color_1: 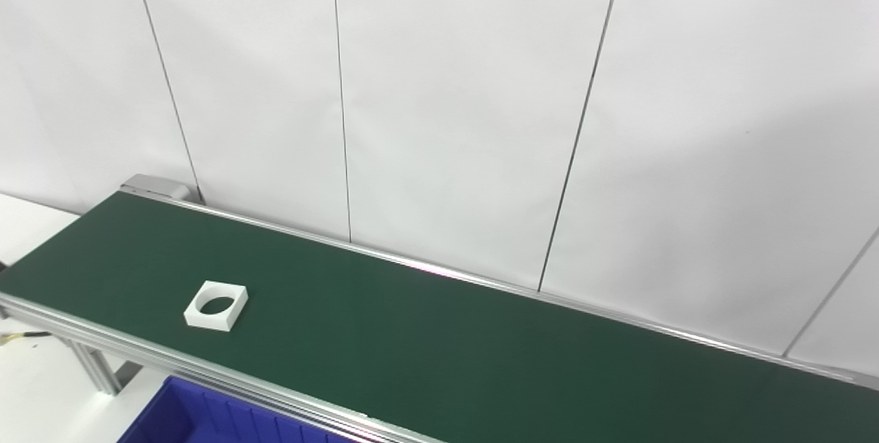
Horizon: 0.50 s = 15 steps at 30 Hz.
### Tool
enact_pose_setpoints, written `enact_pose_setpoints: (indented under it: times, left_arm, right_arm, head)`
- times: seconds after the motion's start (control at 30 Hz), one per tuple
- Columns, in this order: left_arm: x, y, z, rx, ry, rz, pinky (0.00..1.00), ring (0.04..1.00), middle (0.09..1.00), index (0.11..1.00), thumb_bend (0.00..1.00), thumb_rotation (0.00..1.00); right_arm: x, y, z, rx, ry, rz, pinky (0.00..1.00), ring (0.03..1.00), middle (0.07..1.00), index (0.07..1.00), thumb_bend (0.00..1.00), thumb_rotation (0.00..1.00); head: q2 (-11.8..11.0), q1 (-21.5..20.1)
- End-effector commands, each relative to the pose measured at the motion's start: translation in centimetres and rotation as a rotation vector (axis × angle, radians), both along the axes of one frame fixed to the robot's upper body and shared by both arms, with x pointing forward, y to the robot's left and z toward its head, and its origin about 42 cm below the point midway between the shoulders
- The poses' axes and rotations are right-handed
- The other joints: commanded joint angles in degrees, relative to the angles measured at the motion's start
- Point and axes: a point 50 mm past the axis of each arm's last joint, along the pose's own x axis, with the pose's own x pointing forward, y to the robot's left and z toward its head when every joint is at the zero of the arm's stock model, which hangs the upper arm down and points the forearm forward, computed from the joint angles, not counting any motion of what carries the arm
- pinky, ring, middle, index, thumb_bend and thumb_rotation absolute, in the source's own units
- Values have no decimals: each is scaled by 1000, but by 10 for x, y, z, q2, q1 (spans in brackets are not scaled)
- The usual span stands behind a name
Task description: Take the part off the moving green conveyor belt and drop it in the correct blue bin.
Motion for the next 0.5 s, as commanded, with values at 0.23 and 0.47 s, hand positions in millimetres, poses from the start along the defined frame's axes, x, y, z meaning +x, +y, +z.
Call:
enact_pose_setpoints:
  times: [0.23, 0.47]
  left_arm:
    - [6, -5, 24, -87, -118, 35, 649, 748, 793, 791, 969, 291]
    - [12, -8, 66, -178, -247, 45, 672, 775, 817, 802, 944, 257]
  right_arm:
    - [7, -4, 11, 10, -75, 2, 796, 844, 862, 898, 927, 24]
    - [10, -6, 10, 8, -79, 12, 797, 844, 865, 897, 921, 36]
  head:
    - [5, 6]
    - [13, 14]
